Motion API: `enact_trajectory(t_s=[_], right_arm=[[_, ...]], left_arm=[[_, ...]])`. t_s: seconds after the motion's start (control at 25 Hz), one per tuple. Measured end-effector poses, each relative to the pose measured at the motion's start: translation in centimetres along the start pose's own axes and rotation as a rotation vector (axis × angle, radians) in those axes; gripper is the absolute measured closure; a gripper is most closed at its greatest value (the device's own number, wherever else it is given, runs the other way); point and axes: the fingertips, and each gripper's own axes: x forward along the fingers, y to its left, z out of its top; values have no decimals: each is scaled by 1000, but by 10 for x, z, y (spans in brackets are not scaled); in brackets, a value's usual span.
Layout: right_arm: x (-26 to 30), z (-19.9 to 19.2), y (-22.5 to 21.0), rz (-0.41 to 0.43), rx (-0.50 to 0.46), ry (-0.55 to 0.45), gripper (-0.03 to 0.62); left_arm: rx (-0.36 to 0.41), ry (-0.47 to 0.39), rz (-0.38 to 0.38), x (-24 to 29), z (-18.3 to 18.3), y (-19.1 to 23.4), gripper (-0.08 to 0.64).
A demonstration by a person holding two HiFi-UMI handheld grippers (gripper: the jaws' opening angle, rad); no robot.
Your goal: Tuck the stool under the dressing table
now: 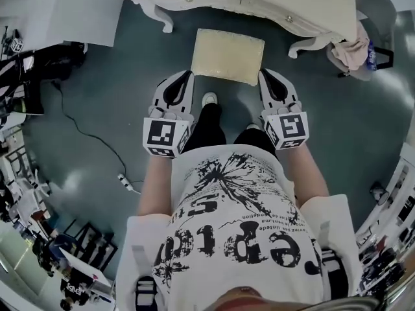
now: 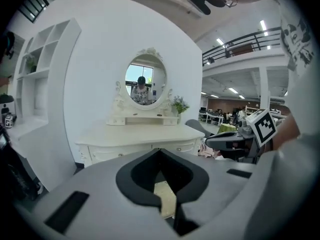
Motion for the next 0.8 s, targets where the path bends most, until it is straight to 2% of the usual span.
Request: enact_trajectory(t_s=[0.16, 0.36, 0.64, 0.8], right_arm=[[34, -13, -1, -104, 47, 27, 574], [67, -60, -5, -166, 98, 92, 574], [102, -183, -24, -193, 159, 287, 574], [125, -255, -41, -206, 186, 351, 574]], left_arm=[[35, 58, -106, 34, -14, 32, 540], [2, 107, -169, 69, -57, 47, 540], [-69, 255, -201, 123, -177, 45, 540], [-79, 329, -200, 157, -249, 46, 540]])
